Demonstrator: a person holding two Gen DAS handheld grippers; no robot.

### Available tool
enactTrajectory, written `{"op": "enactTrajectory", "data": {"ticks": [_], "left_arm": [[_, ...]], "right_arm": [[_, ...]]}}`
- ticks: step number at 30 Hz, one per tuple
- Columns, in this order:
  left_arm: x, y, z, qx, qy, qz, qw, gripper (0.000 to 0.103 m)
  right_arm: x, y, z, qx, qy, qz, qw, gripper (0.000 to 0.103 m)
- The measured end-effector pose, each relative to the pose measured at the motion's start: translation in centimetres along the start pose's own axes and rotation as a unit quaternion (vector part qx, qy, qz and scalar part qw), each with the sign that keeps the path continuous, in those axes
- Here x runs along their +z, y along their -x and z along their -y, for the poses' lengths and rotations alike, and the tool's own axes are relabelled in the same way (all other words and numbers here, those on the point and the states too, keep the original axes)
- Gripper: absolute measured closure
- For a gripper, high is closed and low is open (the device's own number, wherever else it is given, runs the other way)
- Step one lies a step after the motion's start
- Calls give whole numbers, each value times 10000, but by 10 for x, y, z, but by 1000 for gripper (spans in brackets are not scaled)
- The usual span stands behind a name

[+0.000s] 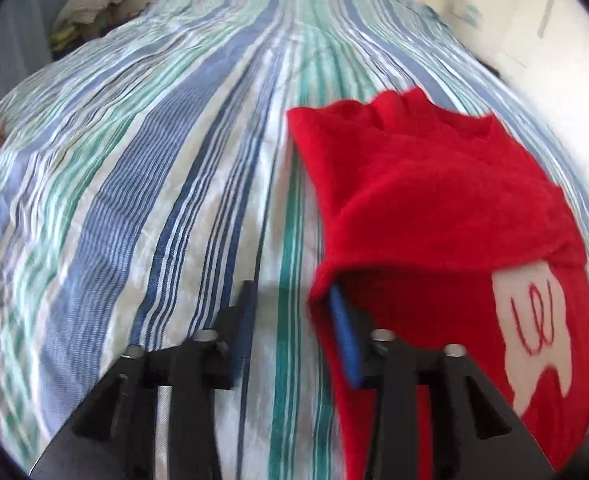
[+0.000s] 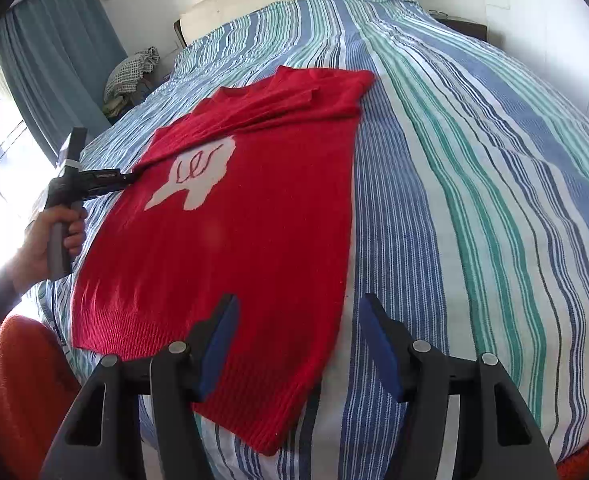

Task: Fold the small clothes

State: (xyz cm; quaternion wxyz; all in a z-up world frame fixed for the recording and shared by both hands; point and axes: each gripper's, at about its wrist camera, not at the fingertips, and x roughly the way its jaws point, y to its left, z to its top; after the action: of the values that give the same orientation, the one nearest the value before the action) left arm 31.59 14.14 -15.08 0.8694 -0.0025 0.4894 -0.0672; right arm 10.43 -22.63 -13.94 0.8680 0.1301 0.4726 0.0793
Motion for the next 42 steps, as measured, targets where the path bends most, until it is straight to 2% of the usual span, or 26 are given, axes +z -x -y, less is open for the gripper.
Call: {"op": "enactTrajectory", "data": {"ticks": [2,3,6,8,10,11,12,13,14,15,16,17,20,22,24,28,31,34,37,39,42], "left_arm": [[-4,16,-6,-121,-98,75,9999,30],[-4,27,-11,-244,-48,169,9995,27],[15,42,-30,-781,596,422,9943,18],[41,32,-34,-1108,925,375,9888,15],[75,-2,-24,-1386,991,62,9854,14],[83,-15,-18,-1355,962,-57,9861,14],[92,-30,-7,-1126,796,-159,9903,15],[96,-43,4,-632,490,-208,9966,15],[98,-58,13,44,172,-309,9994,14],[97,-70,15,633,-17,-443,9970,14],[95,-79,12,1032,-71,-571,9930,13],[94,-77,5,977,74,-550,9937,13],[87,-39,-19,834,681,-127,9941,14],[70,-2,-28,583,827,161,9947,14],[44,27,-26,376,802,254,9957,11],[-29,69,4,-18,521,120,9986,10],[-94,89,47,-287,136,-33,9995,10],[-141,93,78,-263,-222,-297,9990,10],[-172,92,87,-180,-211,-659,9974,10],[-181,95,85,-166,-198,-800,9965,10],[-185,110,86,-118,-297,-681,9972,10]], "right_arm": [[0,2,1,19,-32,46,10000,41],[1,5,3,26,-58,89,9999,41],[1,5,7,47,-138,125,9998,41],[0,1,7,40,-146,56,9999,41],[0,-3,5,-17,-111,-33,9999,41],[-1,-3,4,-46,-72,-34,10000,41],[-1,-3,2,-74,-28,-19,10000,41],[-1,-2,0,-95,-3,-5,10000,41],[0,-2,0,-111,-4,4,9999,41],[0,-1,2,-139,-30,8,9999,41],[0,0,3,-163,-58,11,9999,41],[0,1,5,-191,-97,23,9998,41],[1,6,13,-274,-216,112,9993,41],[5,9,17,-314,-289,175,9989,41],[10,12,21,-400,-334,256,9983,41],[18,19,32,-584,-536,376,9961,41],[19,25,31,-609,-587,423,9955,41],[18,28,17,-551,-342,378,9972,41],[14,26,-4,-476,64,259,9985,40],[10,22,-11,-432,190,104,9988,39],[3,25,-14,-474,174,128,9986,39]]}}
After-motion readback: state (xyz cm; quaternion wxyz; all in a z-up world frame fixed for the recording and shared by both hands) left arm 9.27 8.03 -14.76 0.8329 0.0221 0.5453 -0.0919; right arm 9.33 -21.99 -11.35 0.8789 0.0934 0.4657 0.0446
